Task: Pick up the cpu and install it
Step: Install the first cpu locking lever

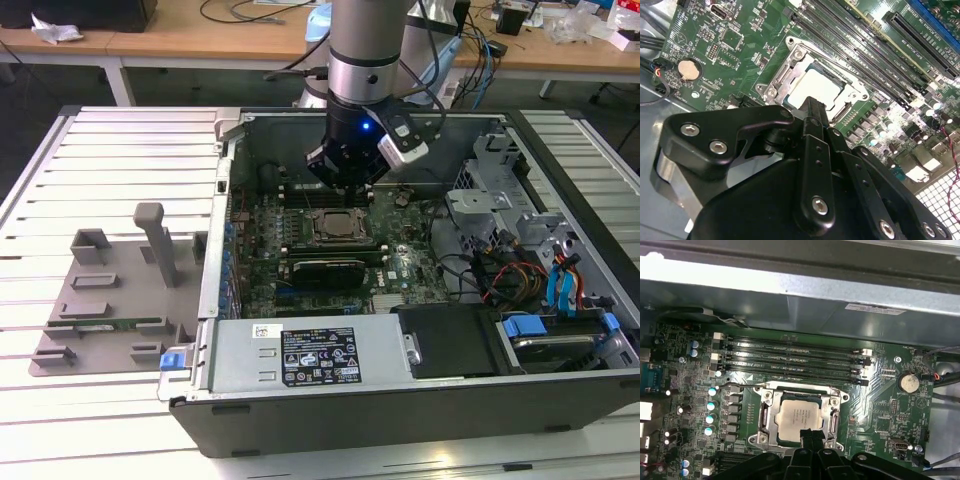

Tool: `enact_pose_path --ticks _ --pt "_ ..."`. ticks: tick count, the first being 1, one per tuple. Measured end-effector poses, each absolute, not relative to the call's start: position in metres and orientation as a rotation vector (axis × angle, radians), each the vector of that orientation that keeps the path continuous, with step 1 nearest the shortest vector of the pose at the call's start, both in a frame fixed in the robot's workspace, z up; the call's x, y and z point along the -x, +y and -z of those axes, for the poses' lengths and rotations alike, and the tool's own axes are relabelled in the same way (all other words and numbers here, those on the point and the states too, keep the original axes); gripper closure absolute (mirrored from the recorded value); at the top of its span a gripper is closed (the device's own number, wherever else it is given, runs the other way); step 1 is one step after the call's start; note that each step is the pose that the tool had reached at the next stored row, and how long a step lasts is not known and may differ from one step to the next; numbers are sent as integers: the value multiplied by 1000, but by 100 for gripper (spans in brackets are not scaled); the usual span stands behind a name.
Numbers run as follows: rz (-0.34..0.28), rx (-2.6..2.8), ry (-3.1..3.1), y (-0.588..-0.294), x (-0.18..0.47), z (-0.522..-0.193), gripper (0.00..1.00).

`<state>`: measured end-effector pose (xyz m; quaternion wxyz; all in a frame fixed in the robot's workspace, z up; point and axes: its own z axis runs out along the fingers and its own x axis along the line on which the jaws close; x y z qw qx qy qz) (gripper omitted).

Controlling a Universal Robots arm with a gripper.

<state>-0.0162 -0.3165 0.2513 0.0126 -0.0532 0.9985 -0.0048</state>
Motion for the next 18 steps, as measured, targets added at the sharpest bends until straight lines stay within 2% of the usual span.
enact_pose_path --ticks 18 --pt "15 166 3112 -316 16 -268 89"
